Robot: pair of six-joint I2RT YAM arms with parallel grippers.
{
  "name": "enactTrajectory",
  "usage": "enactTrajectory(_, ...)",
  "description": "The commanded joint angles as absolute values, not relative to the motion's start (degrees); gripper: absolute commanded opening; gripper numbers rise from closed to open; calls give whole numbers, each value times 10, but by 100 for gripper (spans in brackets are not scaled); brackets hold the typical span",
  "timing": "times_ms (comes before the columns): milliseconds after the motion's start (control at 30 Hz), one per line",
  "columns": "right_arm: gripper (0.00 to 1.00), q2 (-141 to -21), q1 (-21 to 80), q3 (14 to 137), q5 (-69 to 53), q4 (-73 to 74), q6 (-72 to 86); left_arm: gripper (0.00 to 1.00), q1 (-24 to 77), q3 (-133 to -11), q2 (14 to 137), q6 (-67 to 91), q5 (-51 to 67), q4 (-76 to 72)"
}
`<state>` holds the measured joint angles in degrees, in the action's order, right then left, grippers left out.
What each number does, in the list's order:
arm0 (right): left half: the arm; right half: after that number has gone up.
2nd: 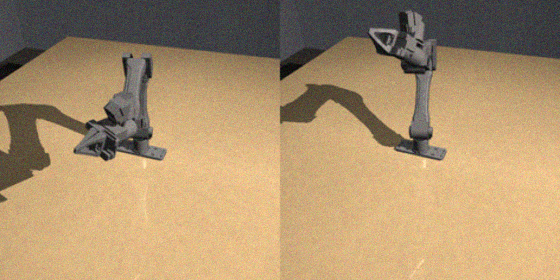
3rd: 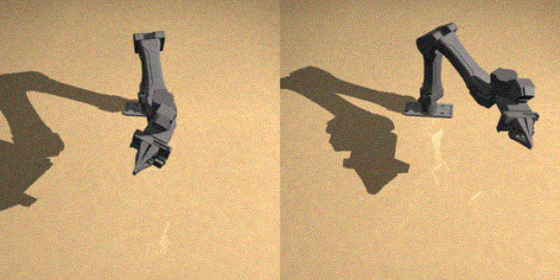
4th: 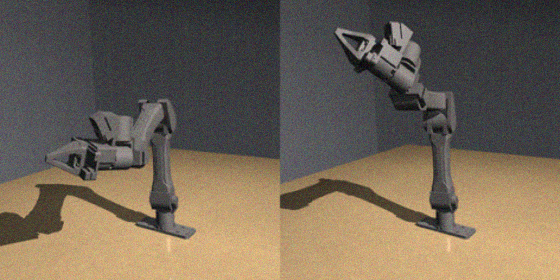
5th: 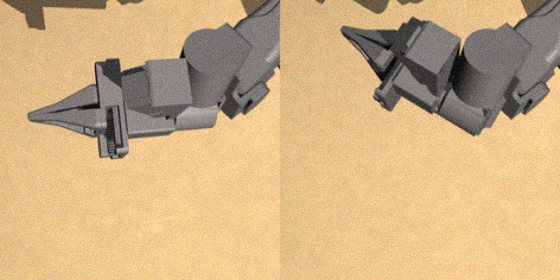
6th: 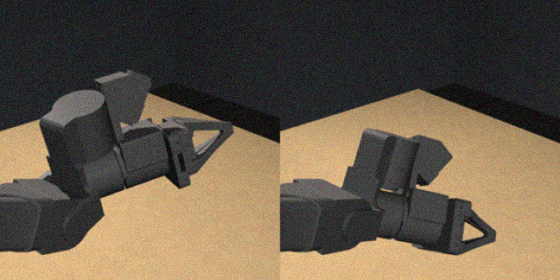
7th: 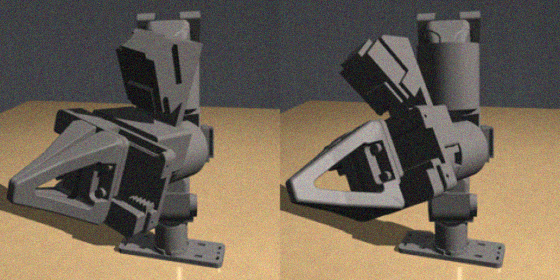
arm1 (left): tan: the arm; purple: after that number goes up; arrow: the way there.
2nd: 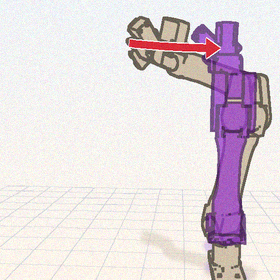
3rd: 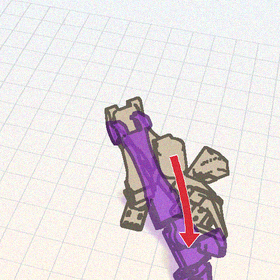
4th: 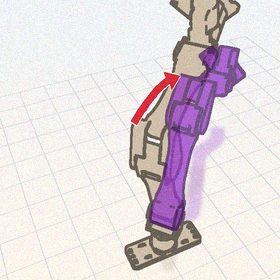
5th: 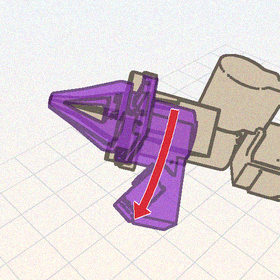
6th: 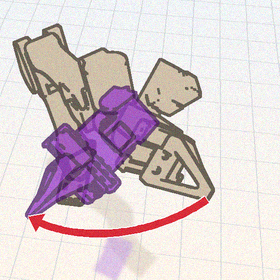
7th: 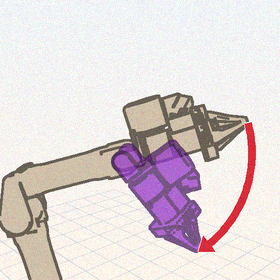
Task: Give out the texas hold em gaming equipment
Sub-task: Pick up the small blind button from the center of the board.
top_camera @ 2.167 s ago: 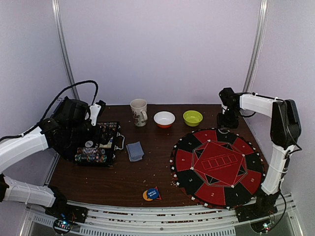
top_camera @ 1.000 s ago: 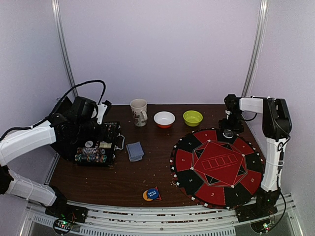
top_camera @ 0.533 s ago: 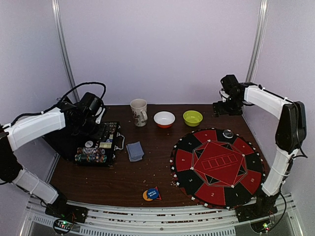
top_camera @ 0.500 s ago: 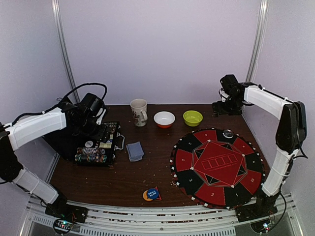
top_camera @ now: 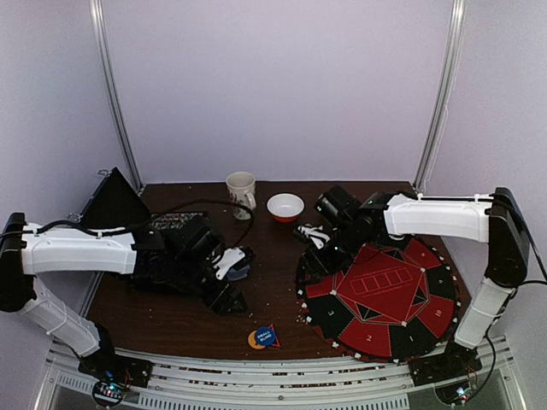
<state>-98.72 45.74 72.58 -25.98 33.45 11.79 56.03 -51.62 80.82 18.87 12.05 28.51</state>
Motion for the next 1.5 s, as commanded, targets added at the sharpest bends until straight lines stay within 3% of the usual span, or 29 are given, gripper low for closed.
enactTrajectory(0,65,-976,512,666,-369,219,192,63,596,-432,779,305,163,111)
enactTrajectory(200,57,-1011,551,625,-388,135,226,59,599,-312,767,400,165,-49)
enactTrajectory(467,45,-1069,576,620,-379,106,231,58,603,-243,810,474,187,-208)
enactTrajectory(1200,28,-1124,593,605,-403,59,253,42,630,-222,919,513,235,-312)
enactTrajectory(1467,19,-1127,593,602,-380,80,250,41,630,-234,933,505,227,-301)
